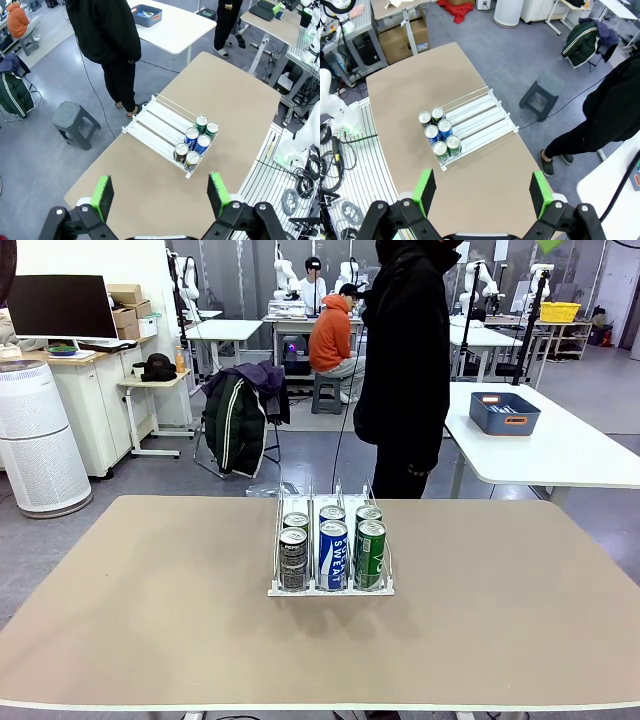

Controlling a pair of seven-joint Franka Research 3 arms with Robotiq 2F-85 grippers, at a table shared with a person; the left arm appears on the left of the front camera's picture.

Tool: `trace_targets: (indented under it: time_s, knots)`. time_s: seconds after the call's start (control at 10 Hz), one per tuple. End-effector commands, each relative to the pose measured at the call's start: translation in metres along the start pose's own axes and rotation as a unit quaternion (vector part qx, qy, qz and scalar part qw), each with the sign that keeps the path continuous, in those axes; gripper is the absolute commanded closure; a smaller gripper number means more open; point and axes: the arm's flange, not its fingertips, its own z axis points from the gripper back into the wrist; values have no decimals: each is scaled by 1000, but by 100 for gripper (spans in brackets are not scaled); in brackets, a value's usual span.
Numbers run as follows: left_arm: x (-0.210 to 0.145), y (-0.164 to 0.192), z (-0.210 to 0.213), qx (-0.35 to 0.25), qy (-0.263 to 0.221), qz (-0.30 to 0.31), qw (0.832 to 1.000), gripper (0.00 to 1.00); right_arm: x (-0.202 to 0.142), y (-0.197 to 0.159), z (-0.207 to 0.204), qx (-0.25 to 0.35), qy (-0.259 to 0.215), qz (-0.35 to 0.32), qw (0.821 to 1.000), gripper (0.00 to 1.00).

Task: Fill the beverage cans into the dispenser.
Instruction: Pick up the Sprite handed by the human.

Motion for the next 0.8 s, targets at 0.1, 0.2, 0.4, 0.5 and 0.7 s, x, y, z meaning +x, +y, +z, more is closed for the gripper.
trace_targets:
  time_s: [0.1, 0.2, 0.4, 0.5, 0.7]
  knots:
    - [1, 0, 1, -5, -8, 7, 1000, 0, 8, -10, -1, -12, -10, 7, 1000, 0]
    - [1, 0, 1, -5, -8, 7, 1000, 0, 4, -2, 2, -3, -3, 2, 1000, 0]
    - [1, 0, 1, -5, -8, 7, 1000, 0, 4, -2, 2, -3, -3, 2, 1000, 0]
    - [1, 0, 1, -5, -8, 7, 1000, 0, 4, -2, 2, -3, -3, 2, 1000, 0]
    - [1, 0, 1, -5, -8, 7, 1000, 0, 4, -2, 2, -3, -3, 2, 1000, 0]
